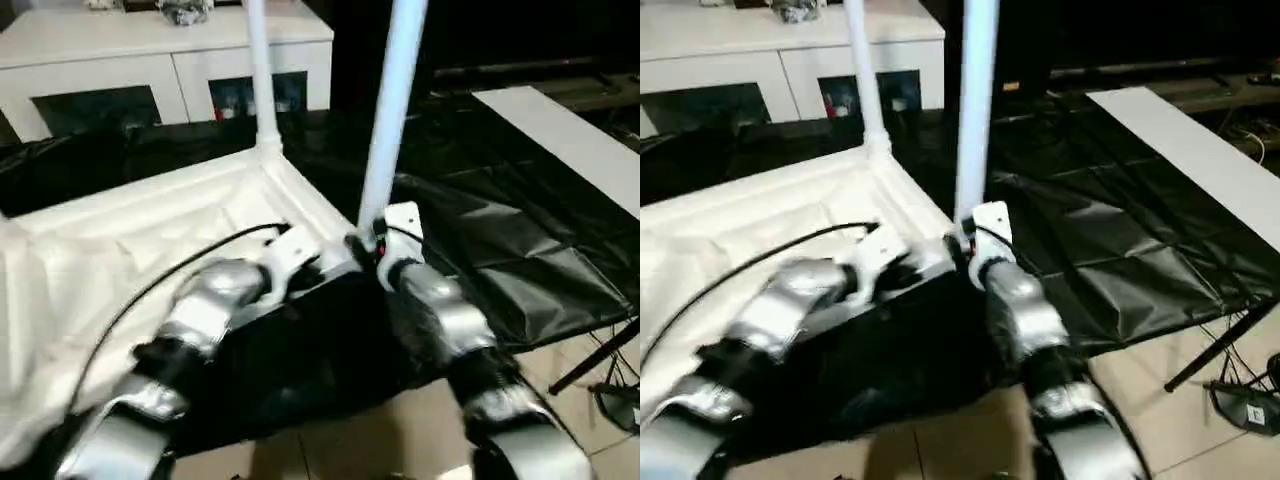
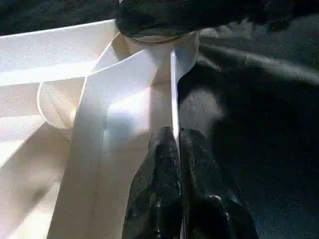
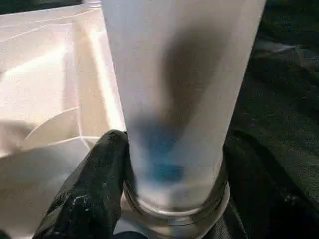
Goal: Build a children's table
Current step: Rotate leg to tighten
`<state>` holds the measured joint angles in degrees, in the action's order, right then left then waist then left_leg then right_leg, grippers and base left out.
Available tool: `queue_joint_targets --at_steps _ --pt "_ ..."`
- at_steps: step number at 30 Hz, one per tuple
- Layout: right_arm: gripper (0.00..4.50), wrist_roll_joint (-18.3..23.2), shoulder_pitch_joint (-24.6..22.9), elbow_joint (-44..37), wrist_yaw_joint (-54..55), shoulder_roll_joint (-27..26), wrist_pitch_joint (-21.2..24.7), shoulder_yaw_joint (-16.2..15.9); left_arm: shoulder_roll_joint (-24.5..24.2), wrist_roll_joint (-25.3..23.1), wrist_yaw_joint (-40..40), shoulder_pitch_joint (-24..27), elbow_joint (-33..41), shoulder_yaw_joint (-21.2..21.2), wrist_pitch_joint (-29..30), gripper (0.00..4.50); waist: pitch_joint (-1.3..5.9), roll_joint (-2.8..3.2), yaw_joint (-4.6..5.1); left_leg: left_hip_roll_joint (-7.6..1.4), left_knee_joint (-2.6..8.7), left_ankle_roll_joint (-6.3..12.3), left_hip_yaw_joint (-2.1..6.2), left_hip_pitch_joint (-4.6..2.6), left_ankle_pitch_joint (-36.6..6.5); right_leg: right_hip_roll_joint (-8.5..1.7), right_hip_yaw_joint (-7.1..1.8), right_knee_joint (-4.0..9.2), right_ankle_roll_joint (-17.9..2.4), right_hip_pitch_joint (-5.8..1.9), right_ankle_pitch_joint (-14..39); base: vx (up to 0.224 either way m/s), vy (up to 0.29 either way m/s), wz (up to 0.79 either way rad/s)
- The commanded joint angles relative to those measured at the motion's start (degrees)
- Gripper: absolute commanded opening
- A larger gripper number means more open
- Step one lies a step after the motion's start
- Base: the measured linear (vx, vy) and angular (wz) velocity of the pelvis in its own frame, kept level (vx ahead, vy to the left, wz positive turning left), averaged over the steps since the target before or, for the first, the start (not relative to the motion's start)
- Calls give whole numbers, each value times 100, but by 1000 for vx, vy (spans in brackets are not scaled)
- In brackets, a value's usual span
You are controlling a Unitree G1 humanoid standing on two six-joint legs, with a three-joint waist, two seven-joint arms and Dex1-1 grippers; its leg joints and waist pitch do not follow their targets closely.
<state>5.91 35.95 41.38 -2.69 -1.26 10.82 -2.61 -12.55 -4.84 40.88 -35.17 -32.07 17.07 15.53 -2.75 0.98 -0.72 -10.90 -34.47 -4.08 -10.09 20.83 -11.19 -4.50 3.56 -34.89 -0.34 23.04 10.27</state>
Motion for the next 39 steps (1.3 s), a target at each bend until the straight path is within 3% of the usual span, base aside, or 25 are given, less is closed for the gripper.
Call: queue_joint_targets --at_steps 1,3,4,6,9,11,13,14,18,23,26,29,32,34,35,39 --pt "259 -67 -20 548 0 -167 46 -79 106 -45 -114 -223 -62 -24 -118 0 334 12 13 -165 479 -134 89 -68 -1907 -334 -242 537 -962 -171 2035 0 0 0" --pt "259 -72 -2 501 -454 -248 -155 -210 99 -80 -63 -219 -75 -15 -197 0 334 27 12 -170 483 -96 87 -32 -1777 -338 -241 504 -1043 -204 1780 0 0 0" --pt "315 -72 -2 499 -469 -250 -162 -214 99 -81 -61 -219 -75 -15 -199 0 337 14 12 -169 478 -75 80 -27 -1740 -339 -245 502 -1061 -208 1711 0 0 0" --pt "329 -61 -23 324 -609 -247 -441 -226 -17 -107 33 -132 -4 21 -276 0 351 18 8 -173 467 5 70 -16 -1518 -347 -249 468 -1149 -233 1441 0 0 0" --pt "364 -124 -106 40 -720 -94 -502 -283 -153 -89 132 -18 117 55 -345 0 353 23 11 -181 467 55 67 -13 -1443 -341 -246 452 -1213 -241 1330 0 0 0" --pt "376 -145 -186 -192 -814 25 -432 -314 -229 -75 216 55 212 67 -377 0 367 24 5 -188 458 85 63 -8 -1303 -334 -247 420 -1264 -261 1086 0 0 0" --pt "383 -167 -481 -1099 -1127 440 43 -387 -463 -114 414 215 423 108 -463 0 372 30 -14 -194 450 160 66 6 -1044 -313 -246 375 -1284 -305 695 0 0 0" --pt "401 -167 -481 -1099 -1127 440 43 -387 -463 -114 414 215 423 108 -463 0 374 24 -17 -196 446 184 63 8 -993 -312 -245 371 -1293 -305 604 0 0 0" --pt "427 -45 -790 -1762 -1826 974 509 -442 -666 -88 607 300 465 71 -567 0 356 54 -9 -182 448 180 51 -10 -1177 -307 -249 398 -1345 -299 782 0 0 0" --pt "427 377 -1092 -2302 -3158 1590 782 -631 -936 85 1151 378 518 67 -827 0 348 60 -35 -205 457 161 55 -19 -1395 -319 -260 422 -1339 -284 943 0 0 0" --pt "427 384 -1201 -2456 -3955 1961 549 -866 -1152 429 1908 561 882 104 -919 0 343 53 -36 -210 457 149 62 -4 -1425 -336 -260 413 -1389 -296 1007 0 0 0" --pt "427 495 -1150 -2391 -4153 1947 532 -787 -1239 481 2111 613 963 140 -934 0 342 61 -49 -217 449 176 48 -30 -1380 -332 -264 419 -1460 -263 1006 0 0 0" --pt "427 555 -1090 -2270 -4396 1987 497 -791 -1304 525 2220 656 1014 156 -927 0 334 64 -122 -237 464 136 44 -63 -1420 -332 -269 415 -1457 -237 1070 0 0 0" --pt "427 561 -1077 -2221 -4499 2020 475 -820 -1329 533 2244 674 1038 161 -918 0 337 52 -140 -229 466 112 46 -45 -1357 -330 -266 393 -1445 -257 985 0 0 0" --pt "402 564 -1074 -2202 -4546 2038 465 -835 -1339 537 2255 682 1051 162 -911 0 337 55 -145 -226 464 112 45 -42 -1293 -330 -267 390 -1434 -260 931 0 0 0" --pt "375 487 -1068 -2087 -4749 2136 406 -869 -1399 520 2310 729 1102 115 -882 0 349 27 -138 -214 443 181 41 -19 -1121 -341 -263 375 -1462 -284 828 0 0 0"
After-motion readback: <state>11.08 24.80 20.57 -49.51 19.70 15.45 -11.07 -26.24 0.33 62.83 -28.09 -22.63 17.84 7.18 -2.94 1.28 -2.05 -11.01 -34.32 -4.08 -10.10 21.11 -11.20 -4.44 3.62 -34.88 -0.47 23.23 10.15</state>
